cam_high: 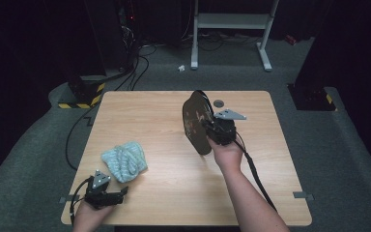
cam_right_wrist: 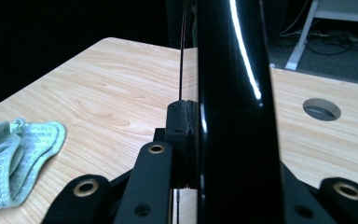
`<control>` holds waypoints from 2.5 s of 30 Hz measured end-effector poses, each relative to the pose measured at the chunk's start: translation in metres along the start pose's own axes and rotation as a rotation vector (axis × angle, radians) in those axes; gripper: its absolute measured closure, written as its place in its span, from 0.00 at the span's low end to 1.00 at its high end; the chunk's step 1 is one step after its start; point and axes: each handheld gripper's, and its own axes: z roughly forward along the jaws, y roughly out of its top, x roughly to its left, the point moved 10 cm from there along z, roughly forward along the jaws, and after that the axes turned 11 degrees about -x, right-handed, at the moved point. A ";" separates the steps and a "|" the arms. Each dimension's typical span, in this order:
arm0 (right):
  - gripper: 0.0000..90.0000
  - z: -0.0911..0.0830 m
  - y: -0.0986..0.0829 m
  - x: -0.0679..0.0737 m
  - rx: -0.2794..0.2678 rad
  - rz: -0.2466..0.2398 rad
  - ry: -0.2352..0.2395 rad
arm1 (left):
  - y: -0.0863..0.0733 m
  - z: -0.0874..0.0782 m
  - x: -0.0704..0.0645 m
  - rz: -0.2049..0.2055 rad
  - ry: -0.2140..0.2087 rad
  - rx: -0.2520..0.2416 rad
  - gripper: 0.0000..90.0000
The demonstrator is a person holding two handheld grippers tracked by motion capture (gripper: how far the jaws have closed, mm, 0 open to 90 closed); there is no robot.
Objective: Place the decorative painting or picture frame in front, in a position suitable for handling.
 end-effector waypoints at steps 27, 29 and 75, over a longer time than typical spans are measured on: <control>0.89 -0.079 0.002 0.009 -0.089 -0.057 0.021 | 0.000 0.000 0.000 -0.001 0.000 -0.002 0.12; 0.89 -0.087 -0.002 0.008 -0.092 -0.058 0.018 | 0.000 0.000 0.000 0.000 0.000 -0.001 0.12; 0.70 -0.148 -0.046 -0.016 -0.171 0.036 0.002 | 0.107 -0.046 -0.099 0.119 -0.231 -0.532 0.06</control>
